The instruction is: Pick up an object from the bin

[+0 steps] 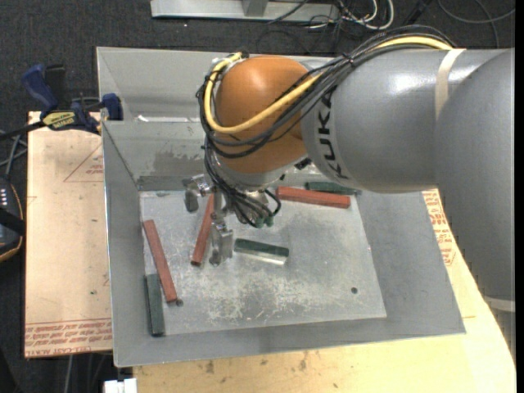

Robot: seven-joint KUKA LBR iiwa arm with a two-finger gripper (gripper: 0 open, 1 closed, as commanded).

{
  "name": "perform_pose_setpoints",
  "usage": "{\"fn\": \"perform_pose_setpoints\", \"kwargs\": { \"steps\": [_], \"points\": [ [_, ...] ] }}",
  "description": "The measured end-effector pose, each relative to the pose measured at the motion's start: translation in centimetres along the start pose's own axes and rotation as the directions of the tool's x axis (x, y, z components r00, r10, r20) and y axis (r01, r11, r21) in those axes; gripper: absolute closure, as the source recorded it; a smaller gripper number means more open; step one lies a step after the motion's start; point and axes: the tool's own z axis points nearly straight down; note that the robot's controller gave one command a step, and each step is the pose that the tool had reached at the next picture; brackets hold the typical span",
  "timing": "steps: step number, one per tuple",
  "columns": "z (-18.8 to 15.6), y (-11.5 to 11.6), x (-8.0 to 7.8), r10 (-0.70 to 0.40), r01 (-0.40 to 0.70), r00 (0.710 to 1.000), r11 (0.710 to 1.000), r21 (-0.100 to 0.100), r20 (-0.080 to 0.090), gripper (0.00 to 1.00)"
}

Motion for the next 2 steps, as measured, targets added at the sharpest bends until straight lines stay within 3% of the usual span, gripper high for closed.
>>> {"fn": "perform_pose_setpoints", "kwargs": {
  "steps": [1, 2],
  "points": [
    [6.3, -2.3, 0.9, -0.007, 0.007, 1.0, 1.0, 0.004, -0.008, 0.0],
    [11.1, -4.0, -3.8, -0.1, 0.1, 0.995, 0.995, 0.002, -0.01, 1.0]
  ]
}}
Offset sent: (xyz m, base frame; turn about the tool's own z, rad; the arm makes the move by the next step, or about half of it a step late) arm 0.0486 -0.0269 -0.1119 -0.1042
